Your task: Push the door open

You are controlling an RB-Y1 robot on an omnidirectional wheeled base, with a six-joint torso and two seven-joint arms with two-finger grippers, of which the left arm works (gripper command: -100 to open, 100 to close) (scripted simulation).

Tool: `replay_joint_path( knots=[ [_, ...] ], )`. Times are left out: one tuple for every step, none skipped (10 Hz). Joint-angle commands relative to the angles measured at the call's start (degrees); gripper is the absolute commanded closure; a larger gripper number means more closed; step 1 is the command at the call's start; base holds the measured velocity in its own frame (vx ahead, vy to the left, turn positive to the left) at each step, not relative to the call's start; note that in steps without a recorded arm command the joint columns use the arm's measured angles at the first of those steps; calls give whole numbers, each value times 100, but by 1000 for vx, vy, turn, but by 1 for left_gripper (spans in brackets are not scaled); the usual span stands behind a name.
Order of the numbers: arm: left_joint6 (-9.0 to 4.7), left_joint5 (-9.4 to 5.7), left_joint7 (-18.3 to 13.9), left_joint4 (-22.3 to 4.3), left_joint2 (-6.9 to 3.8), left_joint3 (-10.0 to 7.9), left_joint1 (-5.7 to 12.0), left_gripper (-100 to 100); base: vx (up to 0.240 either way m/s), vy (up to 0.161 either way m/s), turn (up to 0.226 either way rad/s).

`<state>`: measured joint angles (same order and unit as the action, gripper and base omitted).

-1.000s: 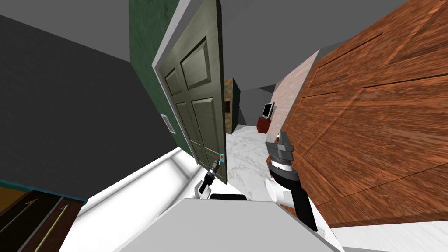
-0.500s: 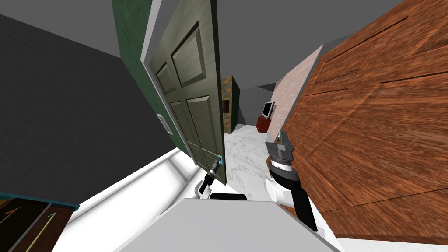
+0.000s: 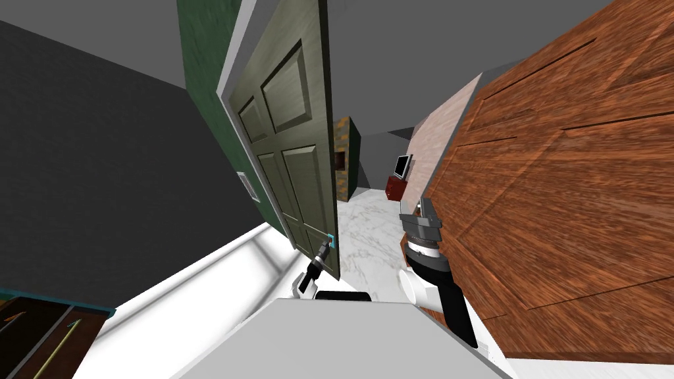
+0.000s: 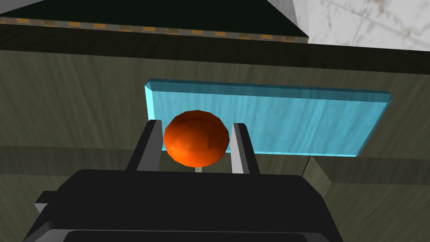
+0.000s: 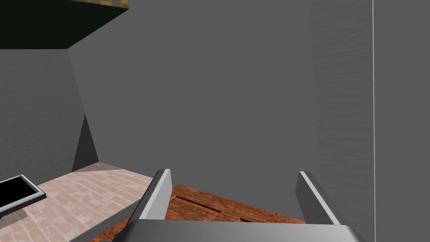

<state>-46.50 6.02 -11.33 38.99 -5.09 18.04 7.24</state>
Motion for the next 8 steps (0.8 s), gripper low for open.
replay_joint_path(
  knots=[
    [-28,-35,39,-63,0,-108,63,100,147,-106,44],
    [-24,-50,56,-70,-8,-165,66,100,180,-107,35],
    [-21,-68,76,-79,-16,-231,69,100,165,-92,12],
    [-17,-88,97,-89,-25,-303,73,100,192,-107,15],
    [-15,-98,109,-95,-29,-343,75,100,166,-118,10],
    [-15,-98,109,-95,-29,-343,75,100,95,-67,26],
    [-15,-98,109,-95,-29,-343,75,100,34,-15,-8],
    [-7,-133,146,-112,-40,-469,81,100,93,-64,47]
  ],
)
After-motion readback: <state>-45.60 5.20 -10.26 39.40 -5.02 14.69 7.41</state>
